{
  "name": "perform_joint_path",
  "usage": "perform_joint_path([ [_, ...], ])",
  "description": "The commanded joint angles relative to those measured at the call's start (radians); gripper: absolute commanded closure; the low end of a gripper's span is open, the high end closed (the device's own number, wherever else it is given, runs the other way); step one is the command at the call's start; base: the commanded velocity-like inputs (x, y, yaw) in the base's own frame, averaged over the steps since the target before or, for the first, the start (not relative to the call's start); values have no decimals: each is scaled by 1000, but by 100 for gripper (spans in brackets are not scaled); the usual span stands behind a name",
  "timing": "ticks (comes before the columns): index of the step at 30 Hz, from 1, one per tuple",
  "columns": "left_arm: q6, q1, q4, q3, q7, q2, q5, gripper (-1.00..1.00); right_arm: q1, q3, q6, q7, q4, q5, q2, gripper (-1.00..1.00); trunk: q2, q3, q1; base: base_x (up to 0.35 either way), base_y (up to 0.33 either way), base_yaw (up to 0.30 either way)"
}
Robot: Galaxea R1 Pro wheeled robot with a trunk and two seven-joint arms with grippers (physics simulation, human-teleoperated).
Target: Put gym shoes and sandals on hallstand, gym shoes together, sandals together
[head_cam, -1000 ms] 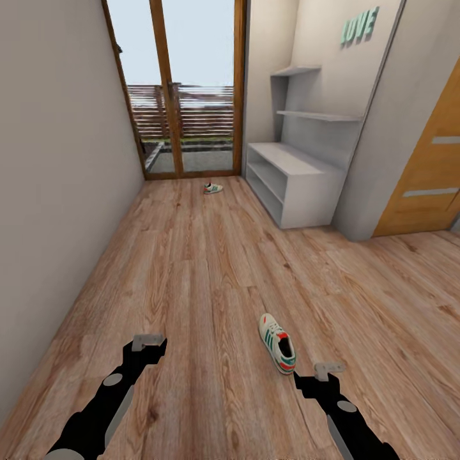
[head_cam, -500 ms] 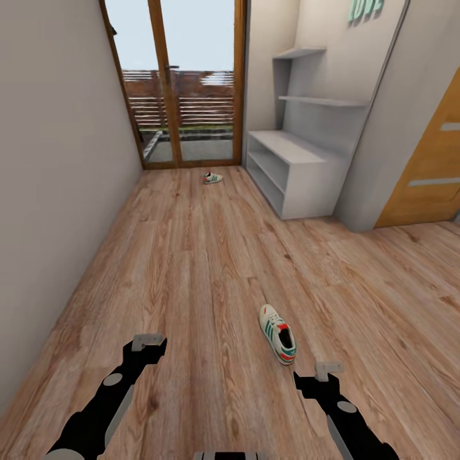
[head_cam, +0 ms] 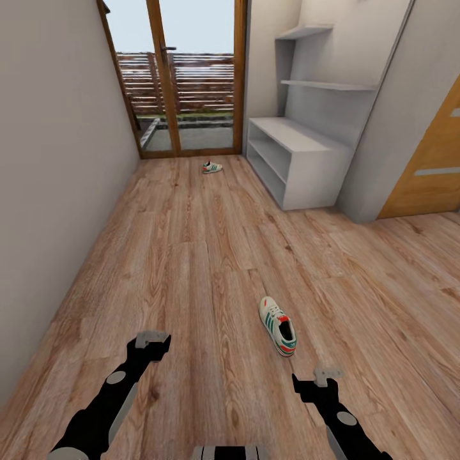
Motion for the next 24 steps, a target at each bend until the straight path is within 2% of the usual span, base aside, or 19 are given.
perform_joint_path([
  [1, 1, 0, -2, -2, -1, 1, 5, -100, 0, 0, -3, 1, 0, 0, 0, -100, 0, -1, 0, 0, 0, 0],
  [11, -14, -5, -23, 2, -2, -1, 7, -100, 0, 0, 6, 1, -3, -1, -6, -100, 0, -1, 0, 0, 0, 0],
  [24, -25, -5, -30, 0, -3, -2, 7, -100, 0, 1, -62, 3, 59, 11, -9, -100, 0, -1, 0, 0, 0, 0],
])
